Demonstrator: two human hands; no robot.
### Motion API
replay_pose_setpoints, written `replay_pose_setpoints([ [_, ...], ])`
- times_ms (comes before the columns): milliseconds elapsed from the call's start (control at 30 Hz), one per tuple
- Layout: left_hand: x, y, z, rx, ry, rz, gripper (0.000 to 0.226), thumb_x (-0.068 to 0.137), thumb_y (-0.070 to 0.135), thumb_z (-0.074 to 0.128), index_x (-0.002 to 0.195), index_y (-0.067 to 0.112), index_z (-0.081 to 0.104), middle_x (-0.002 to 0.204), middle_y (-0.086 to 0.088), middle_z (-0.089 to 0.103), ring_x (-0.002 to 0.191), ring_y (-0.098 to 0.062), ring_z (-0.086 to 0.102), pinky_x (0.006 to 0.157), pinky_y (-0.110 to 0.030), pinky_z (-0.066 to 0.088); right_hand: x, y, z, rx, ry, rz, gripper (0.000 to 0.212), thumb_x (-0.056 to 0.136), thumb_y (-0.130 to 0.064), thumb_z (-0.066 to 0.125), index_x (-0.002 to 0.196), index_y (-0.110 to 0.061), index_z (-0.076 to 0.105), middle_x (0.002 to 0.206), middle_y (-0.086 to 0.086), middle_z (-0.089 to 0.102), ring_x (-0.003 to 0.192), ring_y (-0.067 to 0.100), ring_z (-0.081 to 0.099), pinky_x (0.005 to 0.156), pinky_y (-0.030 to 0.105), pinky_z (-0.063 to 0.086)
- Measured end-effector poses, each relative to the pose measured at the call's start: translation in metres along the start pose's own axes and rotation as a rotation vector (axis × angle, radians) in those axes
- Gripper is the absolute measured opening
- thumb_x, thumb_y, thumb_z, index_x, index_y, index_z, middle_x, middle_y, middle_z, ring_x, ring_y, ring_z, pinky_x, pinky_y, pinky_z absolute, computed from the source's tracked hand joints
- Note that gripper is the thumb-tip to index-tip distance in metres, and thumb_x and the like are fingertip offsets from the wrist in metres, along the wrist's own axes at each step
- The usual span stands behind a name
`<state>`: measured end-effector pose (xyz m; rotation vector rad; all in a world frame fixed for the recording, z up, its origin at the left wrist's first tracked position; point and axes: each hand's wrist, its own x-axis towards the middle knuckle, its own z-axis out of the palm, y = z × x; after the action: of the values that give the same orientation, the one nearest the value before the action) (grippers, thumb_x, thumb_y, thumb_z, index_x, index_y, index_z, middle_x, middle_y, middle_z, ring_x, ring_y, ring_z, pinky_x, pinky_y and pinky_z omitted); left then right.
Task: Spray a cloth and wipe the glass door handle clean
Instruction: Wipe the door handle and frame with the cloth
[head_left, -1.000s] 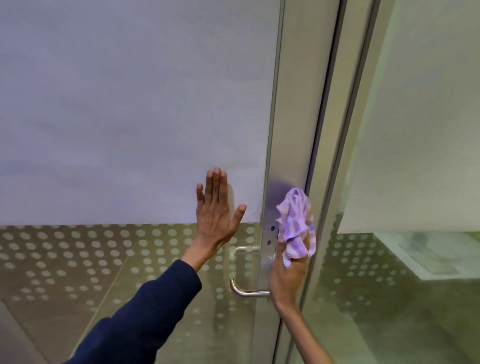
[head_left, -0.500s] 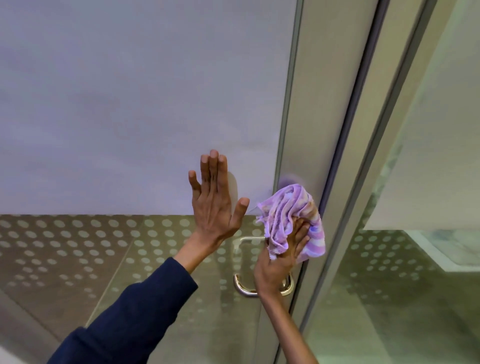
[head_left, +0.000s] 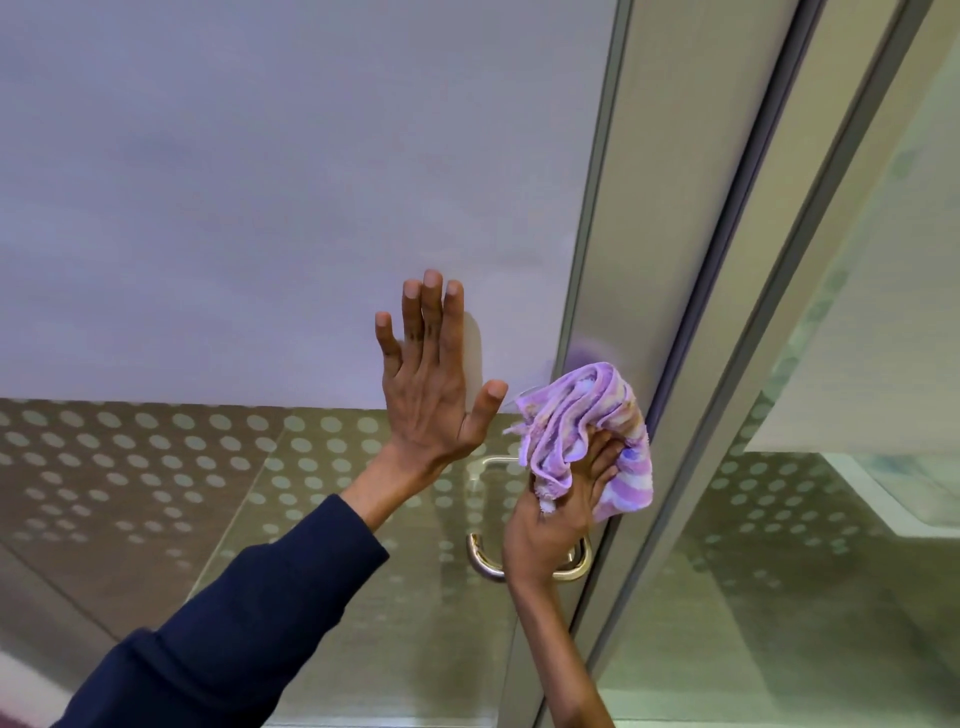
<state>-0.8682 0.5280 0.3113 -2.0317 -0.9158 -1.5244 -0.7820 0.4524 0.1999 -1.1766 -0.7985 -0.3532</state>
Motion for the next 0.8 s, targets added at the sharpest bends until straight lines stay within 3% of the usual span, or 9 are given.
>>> replay_pose_setpoints([
  [67,0.0,0.001,-0.001,0.007,-0.001,-0.006,0.078,0.095,0.063,0.003,0.156,0.018,-0.014,0.164,0.006,-0.023,0.153,-0.014,-0.02,0.123,-0.039,-0.019,-0.003,-0.003,0.001,0.034,0.031,0.043,0.089,0.067,0.017,0.049,0.145,-0.025,0.04,0.158,-0.027,0.024,0.15,0.009,0.02,0.124,0.038,0.013],
  [200,0.001,0.003,-0.002,0.009,-0.009,-0.009,0.077,0.095,0.063,0.002,0.156,0.018,-0.014,0.164,0.006,-0.024,0.153,-0.013,-0.021,0.123,-0.038,-0.02,-0.01,-0.011,0.005,0.091,0.077,0.17,0.096,0.074,0.017,0.05,0.143,-0.049,0.039,0.154,-0.029,0.032,0.148,0.008,0.026,0.123,0.041,0.017],
  [233,0.001,0.003,-0.002,0.008,-0.009,-0.011,0.077,0.095,0.063,0.002,0.156,0.018,-0.015,0.164,0.006,-0.024,0.153,-0.013,-0.022,0.123,-0.038,-0.02,-0.013,-0.014,0.006,0.102,0.095,0.218,0.092,0.075,0.016,0.051,0.141,-0.048,0.044,0.153,-0.025,0.037,0.148,0.011,0.029,0.122,0.045,0.019],
  [333,0.001,0.003,-0.002,0.004,-0.008,-0.015,0.077,0.095,0.063,0.002,0.156,0.019,-0.015,0.164,0.007,-0.025,0.152,-0.013,-0.022,0.123,-0.038,-0.02,-0.022,-0.02,0.012,0.174,0.117,0.392,0.068,0.075,0.011,0.053,0.131,-0.026,0.058,0.145,0.008,0.054,0.14,0.031,0.043,0.114,0.061,0.03],
  [467,0.001,0.004,-0.004,0.009,-0.011,-0.014,0.076,0.095,0.062,0.002,0.156,0.018,-0.015,0.164,0.007,-0.025,0.152,-0.013,-0.022,0.123,-0.038,-0.02,-0.03,-0.041,0.014,0.258,0.12,0.509,0.07,0.071,0.007,0.057,0.122,-0.04,0.065,0.13,0.003,0.066,0.126,0.028,0.057,0.11,0.052,0.04],
  [567,0.001,0.004,-0.004,0.001,-0.012,-0.018,0.075,0.096,0.061,0.002,0.156,0.019,-0.015,0.164,0.007,-0.025,0.152,-0.012,-0.022,0.123,-0.038,-0.02,-0.03,-0.045,0.016,0.285,0.093,0.56,0.055,0.071,0.008,0.055,0.121,-0.011,0.068,0.128,0.018,0.065,0.127,0.038,0.055,0.111,0.057,0.038],
  [700,0.001,0.004,-0.003,0.012,-0.011,-0.026,0.073,0.096,0.059,0.001,0.155,0.019,-0.015,0.164,0.007,-0.025,0.153,-0.013,-0.021,0.123,-0.037,-0.02,-0.025,-0.053,0.007,0.288,0.087,0.565,0.051,0.07,0.004,0.057,0.112,-0.022,0.07,0.116,0.005,0.072,0.116,0.029,0.062,0.105,0.043,0.046],
  [800,0.001,0.005,-0.002,0.013,-0.013,-0.028,0.072,0.097,0.057,0.001,0.156,0.02,-0.014,0.164,0.006,-0.025,0.153,-0.013,-0.021,0.123,-0.037,-0.021,-0.022,-0.049,0.0,0.283,0.076,0.604,0.043,0.071,0.003,0.06,0.11,-0.01,0.072,0.115,0.006,0.073,0.114,0.026,0.064,0.102,0.048,0.048],
])
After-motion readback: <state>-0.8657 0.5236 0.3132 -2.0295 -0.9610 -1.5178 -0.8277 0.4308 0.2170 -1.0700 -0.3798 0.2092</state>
